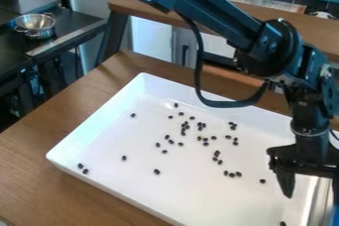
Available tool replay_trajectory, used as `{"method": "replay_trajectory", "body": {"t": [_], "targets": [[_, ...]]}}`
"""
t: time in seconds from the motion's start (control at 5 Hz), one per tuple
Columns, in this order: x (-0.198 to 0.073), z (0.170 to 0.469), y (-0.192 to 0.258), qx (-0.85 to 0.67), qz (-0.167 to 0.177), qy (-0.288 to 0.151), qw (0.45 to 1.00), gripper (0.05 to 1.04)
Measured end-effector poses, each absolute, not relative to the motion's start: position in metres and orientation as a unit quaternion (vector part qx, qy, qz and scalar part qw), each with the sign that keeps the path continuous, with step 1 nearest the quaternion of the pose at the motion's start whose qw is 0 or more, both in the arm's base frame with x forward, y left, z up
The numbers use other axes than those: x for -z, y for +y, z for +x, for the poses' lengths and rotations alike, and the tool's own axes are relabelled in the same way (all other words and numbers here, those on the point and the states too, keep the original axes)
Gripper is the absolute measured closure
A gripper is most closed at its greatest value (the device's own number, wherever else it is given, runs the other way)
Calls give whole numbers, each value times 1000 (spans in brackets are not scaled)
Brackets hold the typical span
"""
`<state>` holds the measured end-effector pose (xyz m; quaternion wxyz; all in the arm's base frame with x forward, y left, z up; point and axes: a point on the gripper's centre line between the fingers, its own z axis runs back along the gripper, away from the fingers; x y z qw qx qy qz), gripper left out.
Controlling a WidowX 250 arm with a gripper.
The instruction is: Sweep into pile
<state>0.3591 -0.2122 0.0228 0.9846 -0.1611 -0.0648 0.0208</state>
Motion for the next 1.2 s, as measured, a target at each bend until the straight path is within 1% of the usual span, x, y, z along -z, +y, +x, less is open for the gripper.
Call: {"method": "replay_trajectory", "body": {"t": [0.2,0.4,0.6,0.8,1.2], "targets": [[-10,354,-216,-20,-148,-53,987,83],[-8,356,-222,-23,-137,-59,989,151],[-3,357,-227,-24,-126,-60,990,416],[-4,358,-229,-28,-126,-61,990,702],[-1,353,-224,-27,-138,-41,989,717]]}}
